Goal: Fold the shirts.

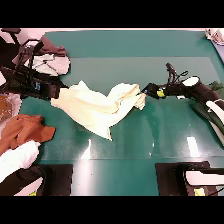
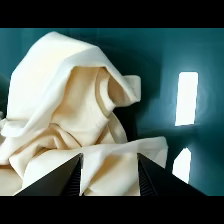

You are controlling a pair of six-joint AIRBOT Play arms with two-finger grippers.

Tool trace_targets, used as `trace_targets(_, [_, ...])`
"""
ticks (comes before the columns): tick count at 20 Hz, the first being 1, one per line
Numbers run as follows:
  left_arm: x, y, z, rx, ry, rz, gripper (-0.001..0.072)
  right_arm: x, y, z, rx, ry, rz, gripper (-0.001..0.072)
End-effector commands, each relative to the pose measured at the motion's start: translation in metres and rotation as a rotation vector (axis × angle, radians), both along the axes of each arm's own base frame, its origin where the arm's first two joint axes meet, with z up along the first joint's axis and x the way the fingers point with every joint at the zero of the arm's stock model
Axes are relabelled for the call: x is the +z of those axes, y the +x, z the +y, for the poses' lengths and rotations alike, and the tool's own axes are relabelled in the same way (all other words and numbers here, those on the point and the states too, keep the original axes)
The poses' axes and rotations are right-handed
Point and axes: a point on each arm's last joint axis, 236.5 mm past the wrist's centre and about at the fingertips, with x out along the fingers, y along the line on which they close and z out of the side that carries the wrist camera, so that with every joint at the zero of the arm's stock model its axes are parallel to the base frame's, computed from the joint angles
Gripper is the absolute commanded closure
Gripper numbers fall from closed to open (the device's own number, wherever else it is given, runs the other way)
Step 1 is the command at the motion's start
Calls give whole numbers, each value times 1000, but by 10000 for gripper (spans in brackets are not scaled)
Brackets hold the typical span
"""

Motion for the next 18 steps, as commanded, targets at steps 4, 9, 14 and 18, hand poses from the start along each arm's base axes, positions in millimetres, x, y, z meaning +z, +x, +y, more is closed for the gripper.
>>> trace_targets(4, [-1,1,2,-2,11,-3,684,-7,-10,9,8,42,72,309])
trace_targets(9, [1,6,1,-3,6,-24,683,-13,9,20,-53,11,18,392])
trace_targets(14, [-33,-1,3,-3,28,43,683,12,13,16,-58,-2,-53,697])
trace_targets(18, [-45,2,5,10,19,49,684,74,4,-22,-47,-63,-183,699])
